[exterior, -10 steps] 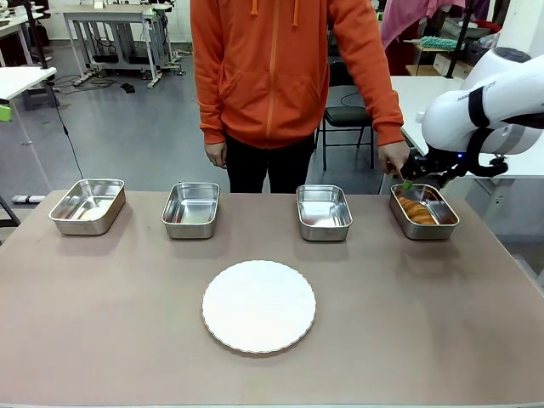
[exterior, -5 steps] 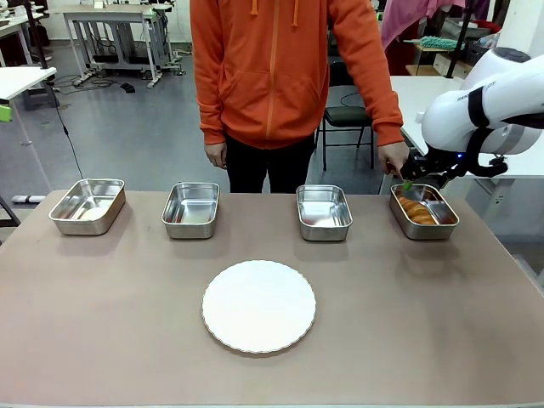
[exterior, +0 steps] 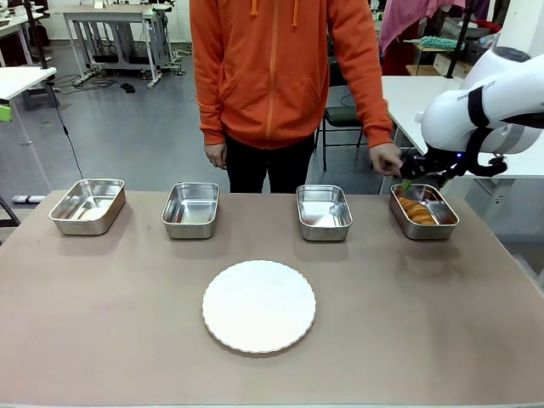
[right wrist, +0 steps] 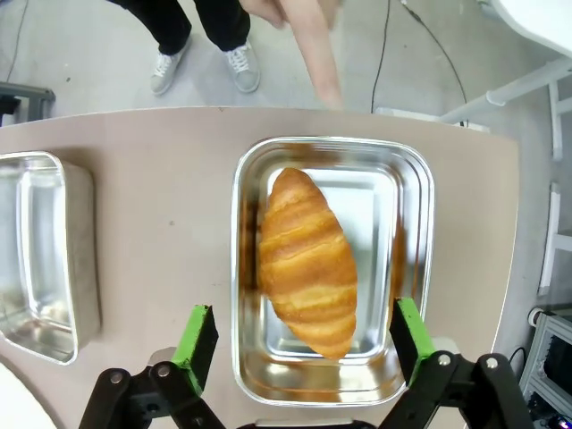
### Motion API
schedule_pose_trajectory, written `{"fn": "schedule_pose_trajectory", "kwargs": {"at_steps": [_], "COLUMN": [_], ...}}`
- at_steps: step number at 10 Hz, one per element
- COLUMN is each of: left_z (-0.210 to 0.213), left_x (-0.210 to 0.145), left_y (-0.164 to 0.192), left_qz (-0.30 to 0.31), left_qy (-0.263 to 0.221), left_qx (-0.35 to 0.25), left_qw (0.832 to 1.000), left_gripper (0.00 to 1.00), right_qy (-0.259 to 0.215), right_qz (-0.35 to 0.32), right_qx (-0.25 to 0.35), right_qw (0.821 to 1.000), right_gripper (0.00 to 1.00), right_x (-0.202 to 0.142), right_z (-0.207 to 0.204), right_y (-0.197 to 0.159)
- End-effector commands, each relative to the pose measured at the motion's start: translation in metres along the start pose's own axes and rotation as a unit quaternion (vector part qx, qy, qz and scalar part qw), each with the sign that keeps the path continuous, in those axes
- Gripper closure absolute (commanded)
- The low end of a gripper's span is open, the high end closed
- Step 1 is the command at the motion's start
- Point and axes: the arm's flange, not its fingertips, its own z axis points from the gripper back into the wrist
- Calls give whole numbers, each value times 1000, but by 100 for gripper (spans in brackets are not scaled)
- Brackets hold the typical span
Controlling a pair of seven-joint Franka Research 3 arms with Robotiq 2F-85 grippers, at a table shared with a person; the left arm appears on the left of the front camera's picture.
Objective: Place the bread in the container.
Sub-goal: Place the Butter Roll into the Airtight Container indicated by the human.
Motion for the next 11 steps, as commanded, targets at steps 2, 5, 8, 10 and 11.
{"fn": "schedule_pose_trajectory", "kwargs": {"at_steps": [2,5,8,10,11], "left_z": [0,0,0,0,0], "left_x": [1,1,1,1,1], "left_y": [-2,-2,-2,-2,-2], "left_qz": [-6,-6,-6,-6,-6], "left_qy": [-4,-4,-4,-4,-4], "left_qx": [-3,-3,-3,-3,-3], "left_qw": [1000,1000,1000,1000,1000], "left_gripper": [0,0,0,0,0], "right_qy": [-56,-87,-80,-74,-66], "right_qz": [20,39,5,-9,-7], "right_qx": [7,-11,-27,-21,-17], "right_qw": [998,995,996,997,998], "right_gripper": [0,0,0,0,0], "right_x": [-20,-72,-145,-172,-180], "right_z": [59,126,161,159,155], "right_y": [34,80,106,108,109]}}
